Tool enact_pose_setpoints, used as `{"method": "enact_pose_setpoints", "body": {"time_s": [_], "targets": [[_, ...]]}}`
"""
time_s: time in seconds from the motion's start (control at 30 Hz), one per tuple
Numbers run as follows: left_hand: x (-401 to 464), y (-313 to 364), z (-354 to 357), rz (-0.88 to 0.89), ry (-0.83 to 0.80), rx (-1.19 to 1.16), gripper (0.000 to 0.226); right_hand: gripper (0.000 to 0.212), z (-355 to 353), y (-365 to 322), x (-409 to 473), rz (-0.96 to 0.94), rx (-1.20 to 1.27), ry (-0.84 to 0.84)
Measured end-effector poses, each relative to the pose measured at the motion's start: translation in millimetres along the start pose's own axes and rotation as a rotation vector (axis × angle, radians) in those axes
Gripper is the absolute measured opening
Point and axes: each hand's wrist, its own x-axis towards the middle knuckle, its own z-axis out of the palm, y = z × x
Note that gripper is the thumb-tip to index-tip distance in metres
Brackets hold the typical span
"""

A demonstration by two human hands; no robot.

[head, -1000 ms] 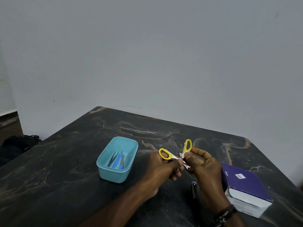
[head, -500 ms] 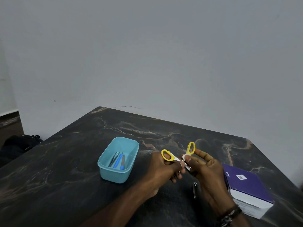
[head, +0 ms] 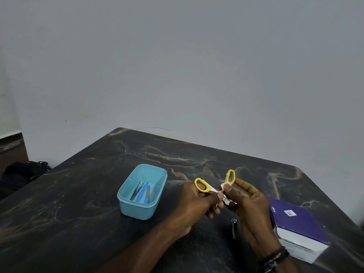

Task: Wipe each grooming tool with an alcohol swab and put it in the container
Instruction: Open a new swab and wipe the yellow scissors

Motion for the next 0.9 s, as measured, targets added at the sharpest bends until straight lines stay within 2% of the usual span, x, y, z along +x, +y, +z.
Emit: {"method": "enact_pose_setpoints", "body": {"time_s": [0.17,0.4,0.47,0.57,0.6,0.7,0.77,0.83,0.9], "targets": [[-1,2,-1,0.003,0.012,-0.026,0.015,0.033,-1,2,0,-0.018,0.051,0.059],[-2,6,-4,-0.052,-0.079,0.023,0.014,0.043,-7,1,4,-0.027,0.080,0.117],[-2,7,-5,-0.068,-0.104,0.030,0.012,0.053,-9,0,5,-0.032,0.084,0.127],[-2,6,-3,-0.068,-0.073,0.013,0.013,0.080,-10,-2,5,-0.031,0.078,0.112],[-2,6,-2,-0.067,-0.037,-0.004,0.013,0.075,-10,-2,5,-0.026,0.075,0.098],[0,7,-2,-0.060,0.106,-0.096,0.015,0.034,-9,-3,4,-0.004,0.103,0.040],[3,8,-3,-0.048,0.192,-0.157,0.016,0.018,-7,-2,3,0.008,0.107,0.015],[5,7,-4,-0.028,0.255,-0.194,0.017,0.017,-4,-1,0,0.024,0.089,-0.008],[7,5,-5,0.000,0.301,-0.237,0.020,0.027,-2,1,0,0.032,0.059,-0.027]]}}
